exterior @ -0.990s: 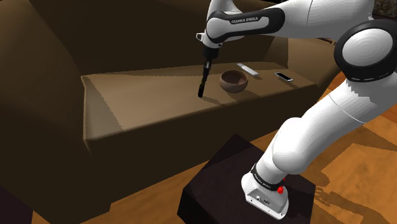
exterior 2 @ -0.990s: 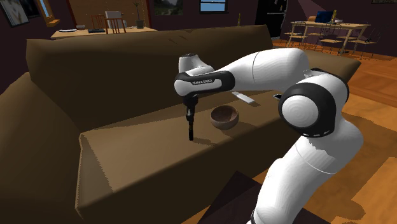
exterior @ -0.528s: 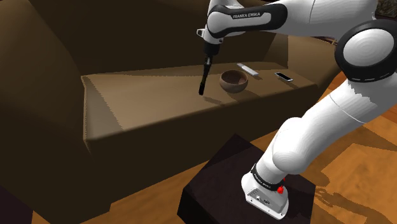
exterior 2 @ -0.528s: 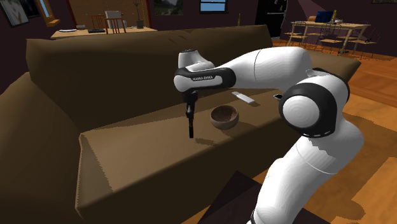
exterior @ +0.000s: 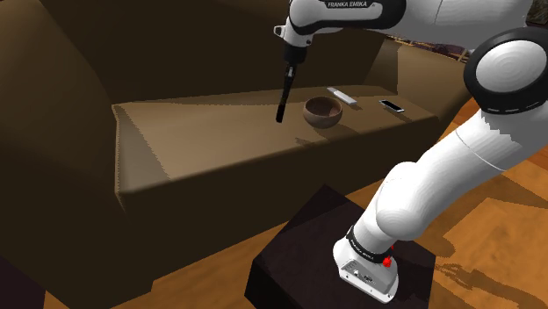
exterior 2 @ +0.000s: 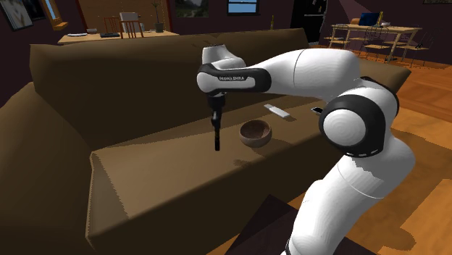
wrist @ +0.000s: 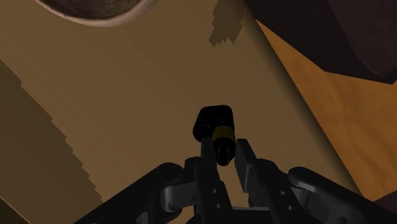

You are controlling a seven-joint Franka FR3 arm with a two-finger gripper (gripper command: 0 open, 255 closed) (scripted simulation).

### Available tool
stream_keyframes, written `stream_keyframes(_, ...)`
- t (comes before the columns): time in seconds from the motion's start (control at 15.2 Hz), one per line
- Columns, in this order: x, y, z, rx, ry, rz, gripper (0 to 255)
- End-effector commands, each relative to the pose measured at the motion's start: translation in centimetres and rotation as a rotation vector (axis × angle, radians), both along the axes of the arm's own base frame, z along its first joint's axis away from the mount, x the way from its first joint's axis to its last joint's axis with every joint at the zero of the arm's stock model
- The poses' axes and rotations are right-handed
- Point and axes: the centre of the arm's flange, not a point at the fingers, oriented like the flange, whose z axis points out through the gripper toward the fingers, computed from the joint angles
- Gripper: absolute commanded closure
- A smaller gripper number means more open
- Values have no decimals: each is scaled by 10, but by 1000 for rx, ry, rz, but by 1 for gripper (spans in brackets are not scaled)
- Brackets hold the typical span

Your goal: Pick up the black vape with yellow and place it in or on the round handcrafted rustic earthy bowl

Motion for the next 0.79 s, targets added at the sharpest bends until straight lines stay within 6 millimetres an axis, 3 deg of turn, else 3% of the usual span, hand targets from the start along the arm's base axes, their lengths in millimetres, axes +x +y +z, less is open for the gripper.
stream_keyframes(0.0,0,0,10,0,0,0,255)
stream_keyframes(0.73,0,0,68,0,0,0,255)
